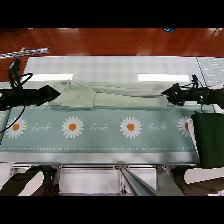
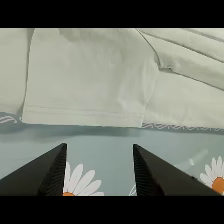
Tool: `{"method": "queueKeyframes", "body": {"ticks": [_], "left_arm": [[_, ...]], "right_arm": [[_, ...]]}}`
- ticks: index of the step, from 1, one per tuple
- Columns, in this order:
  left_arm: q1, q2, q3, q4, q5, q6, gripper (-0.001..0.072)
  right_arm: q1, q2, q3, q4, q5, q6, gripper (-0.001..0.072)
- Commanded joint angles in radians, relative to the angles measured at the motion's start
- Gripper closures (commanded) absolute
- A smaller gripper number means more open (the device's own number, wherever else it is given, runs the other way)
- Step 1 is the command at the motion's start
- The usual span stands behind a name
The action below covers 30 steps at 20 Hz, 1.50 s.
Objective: Fold the shirts.
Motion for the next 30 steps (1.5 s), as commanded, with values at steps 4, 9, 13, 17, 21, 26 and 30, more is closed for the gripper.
{"method": "queueKeyframes", "body": {"ticks": [4,9,13,17,21,26,30], "left_arm": [[0.000,0.000,0.000,0.000,0.000,0.000,0.0201],[0.000,-0.001,0.000,-0.029,-0.002,0.068,0.0691],[-0.029,-0.025,0.009,-0.222,0.013,0.192,0.0689],[-0.266,-0.171,0.108,-0.209,0.139,0.213,0.0690],[-0.545,-0.500,0.376,-0.209,0.118,0.150,0.0690],[-0.805,-0.877,0.745,-0.209,-0.041,0.043,0.0690],[-0.941,-1.043,0.911,-0.209,-0.160,-0.060,0.0690]], "right_arm": [[0.147,-0.080,0.160,-0.010,0.002,0.019,0.0686],[0.169,0.055,0.243,-0.093,0.097,0.065,0.0689],[0.172,0.311,0.224,-0.401,0.213,0.200,0.0689],[0.172,0.640,0.039,-0.439,0.226,0.234,0.0689],[0.172,0.916,-0.134,-0.401,0.235,0.300,0.0689],[0.172,1.099,-0.223,-0.400,0.274,0.371,0.0689],[0.172,1.133,-0.223,-0.391,0.279,0.379,0.0689]]}}
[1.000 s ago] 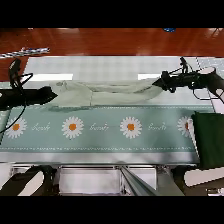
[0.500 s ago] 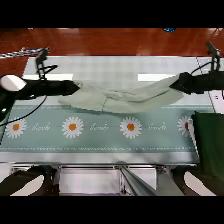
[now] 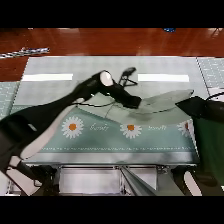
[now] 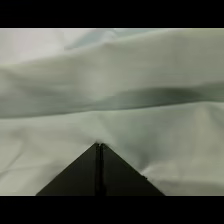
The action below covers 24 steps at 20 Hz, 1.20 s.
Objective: Fold the shirts.
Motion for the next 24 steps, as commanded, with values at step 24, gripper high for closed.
{"method": "queueKeyframes", "body": {"ticks": [24], "left_arm": [[0.936,0.932,-0.389,0.247,-0.214,0.056,0.0688]], "right_arm": [[0.583,-0.818,0.459,0.303,-0.433,-0.071,0.0689]]}}
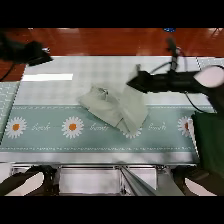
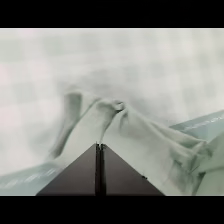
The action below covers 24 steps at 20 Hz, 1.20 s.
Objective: Fold the shirts.
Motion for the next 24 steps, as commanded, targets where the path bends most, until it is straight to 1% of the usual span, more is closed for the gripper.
{"method": "queueKeyframes", "body": {"ticks": [1,2,4,7,8,9,10,12,15,16,17,18,20,22,23,24], "left_arm": [[0.152,0.306,-0.328,0.024,0.090,0.048,0.0689],[0.161,0.369,-0.426,0.023,0.117,0.048,0.0689],[0.162,0.440,-0.571,0.015,0.130,0.048,0.0689],[0.162,0.450,-0.689,0.007,0.142,0.049,0.0688],[0.162,0.447,-0.714,0.001,0.160,0.053,0.0689],[0.162,0.443,-0.728,-0.005,0.180,0.054,0.0689],[0.162,0.439,-0.735,-0.010,0.198,0.054,0.0689],[0.162,0.425,-0.737,-0.042,0.227,0.055,0.0689],[0.162,0.414,-0.737,-0.112,0.261,0.055,0.0688],[0.162,0.414,-0.737,-0.130,0.268,0.055,0.0689],[0.162,0.414,-0.737,-0.139,0.273,0.055,0.0689],[0.162,0.414,-0.737,-0.143,0.275,0.055,0.0689],[0.162,0.414,-0.737,-0.142,0.277,0.055,0.0688],[0.162,0.414,-0.737,-0.142,0.283,0.055,0.0688],[0.162,0.414,-0.737,-0.142,0.285,0.055,0.0688],[0.162,0.414,-0.737,-0.142,0.285,0.055,0.0689]], "right_arm": [[0.119,-0.328,0.246,0.047,-0.052,-0.016,0.0689],[0.136,-0.399,0.302,0.059,-0.049,-0.014,0.0689],[0.165,-0.514,0.377,0.107,-0.048,-0.014,0.0689],[0.201,-0.623,0.425,0.124,-0.053,-0.014,0.0688],[0.211,-0.643,0.429,0.130,-0.061,-0.014,0.0593],[0.219,-0.659,0.428,0.132,-0.068,-0.016,0.0323],[0.219,-0.662,0.428,0.130,-0.059,-0.030,0.0308],[0.193,-0.637,0.428,0.126,-0.010,-0.029,0.0309],[0.082,-0.525,0.428,0.085,0.150,-0.028,0.0310],[0.035,-0.464,0.428,0.027,0.220,-0.016,0.0310],[-0.006,-0.399,0.428,-0.070,0.286,0.021,0.0310],[-0.037,-0.325,0.427,-0.209,0.351,0.066,0.0310],[-0.069,-0.139,0.374,-0.605,0.442,0.203,0.0309],[-0.070,0.058,0.216,-0.920,0.443,0.360,0.0309],[-0.070,0.151,0.105,-0.999,0.415,0.449,0.0309],[-0.070,0.247,-0.028,-1.036,0.370,0.546,0.0308]]}}
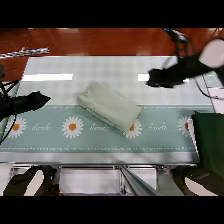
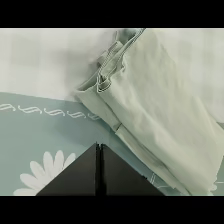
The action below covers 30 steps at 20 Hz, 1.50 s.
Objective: Fold the shirts.
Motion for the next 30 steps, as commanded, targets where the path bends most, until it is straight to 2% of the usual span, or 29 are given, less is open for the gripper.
{"method": "queueKeyframes", "body": {"ticks": [1,3,5,8,10,12,15,17,21,22,23,24,27,30], "left_arm": [[0.001,0.000,-0.001,-0.007,0.008,0.001,0.0689],[0.001,0.000,-0.001,-0.007,0.007,0.000,0.0688],[0.001,0.000,-0.001,-0.007,0.006,0.000,0.0688],[0.001,0.000,-0.001,-0.007,0.006,0.000,0.0689],[0.001,0.000,-0.001,-0.007,0.006,0.000,0.0688],[0.001,0.000,-0.001,-0.007,0.006,0.000,0.0688],[0.001,0.000,-0.001,-0.007,0.000,0.000,0.0688],[0.001,0.000,-0.001,-0.007,-0.012,0.000,0.0689],[0.001,0.000,-0.001,-0.007,-0.013,0.000,0.0689],[0.001,0.000,-0.001,-0.007,-0.013,0.000,0.0689],[0.001,0.000,-0.001,-0.007,-0.013,0.000,0.0689],[0.001,0.000,-0.001,-0.007,-0.013,0.000,0.0688],[0.001,0.000,-0.001,-0.007,-0.013,0.000,0.0688],[0.001,0.000,-0.001,-0.007,-0.013,0.000,0.0688]], "right_arm": [[-0.018,0.327,-0.362,-0.362,-0.066,0.335,0.0307],[-0.018,0.438,-0.612,-0.300,-0.212,0.459,0.0307],[-0.018,0.464,-0.810,-0.137,-0.385,0.512,0.0302],[0.013,0.417,-0.988,0.147,-0.693,0.463,0.0302],[0.051,0.327,-0.998,0.256,-0.797,0.416,0.0303],[0.095,0.212,-0.973,0.423,-0.866,0.284,0.0303],[0.139,0.043,-0.883,0.709,-0.871,-0.015,0.0303],[0.146,-0.058,-0.810,0.863,-0.838,-0.169,0.0303],[0.146,-0.247,-0.656,1.062,-0.667,-0.382,0.0325],[0.146,-0.277,-0.617,1.102,-0.639,-0.436,0.0475],[0.147,-0.293,-0.581,1.131,-0.625,-0.485,0.0663],[0.146,-0.296,-0.543,1.150,-0.618,-0.527,0.0688],[0.146,-0.296,-0.376,1.101,-0.597,-0.531,0.0689],[0.139,-0.296,-0.157,0.939,-0.555,-0.427,0.0689]]}}
